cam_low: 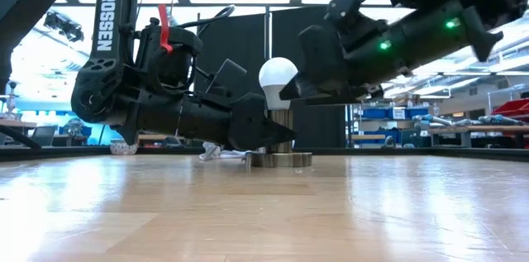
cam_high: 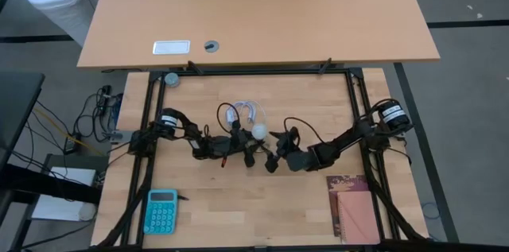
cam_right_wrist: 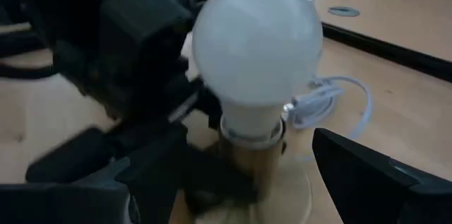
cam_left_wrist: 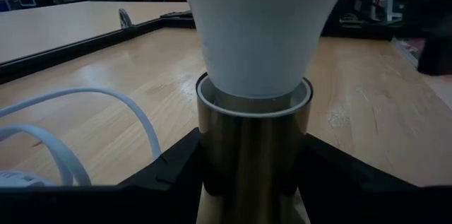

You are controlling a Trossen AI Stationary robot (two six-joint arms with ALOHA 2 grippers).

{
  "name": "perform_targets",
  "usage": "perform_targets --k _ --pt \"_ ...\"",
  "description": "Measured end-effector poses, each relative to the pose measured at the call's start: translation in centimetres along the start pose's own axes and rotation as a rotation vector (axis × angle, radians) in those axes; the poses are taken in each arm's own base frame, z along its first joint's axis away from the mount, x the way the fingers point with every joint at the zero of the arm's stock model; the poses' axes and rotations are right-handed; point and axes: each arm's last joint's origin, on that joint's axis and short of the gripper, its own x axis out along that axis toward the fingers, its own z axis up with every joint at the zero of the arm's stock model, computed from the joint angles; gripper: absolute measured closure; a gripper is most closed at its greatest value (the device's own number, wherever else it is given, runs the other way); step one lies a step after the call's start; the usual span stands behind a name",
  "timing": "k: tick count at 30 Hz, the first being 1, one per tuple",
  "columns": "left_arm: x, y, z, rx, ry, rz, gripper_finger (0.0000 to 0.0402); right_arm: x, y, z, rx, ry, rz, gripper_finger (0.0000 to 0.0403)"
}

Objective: Screw lightbulb
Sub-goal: Remove the white lightbulb from the lamp socket

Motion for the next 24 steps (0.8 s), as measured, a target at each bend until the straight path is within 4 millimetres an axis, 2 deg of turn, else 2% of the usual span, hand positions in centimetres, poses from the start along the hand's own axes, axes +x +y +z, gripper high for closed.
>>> perform_targets --k 12,24 --pt "0.0 0.0 0.0 -0.001 -0.002 0.0 0.0208 2.0 -1.1 1.5 0.001 -0.04 0.064 0.0095" --pt "0.0 0.0 0.0 -0.002 -0.002 0.0 0.0208 3.0 -2.0 1.6 -0.026 -0.014 0.065 0.0095"
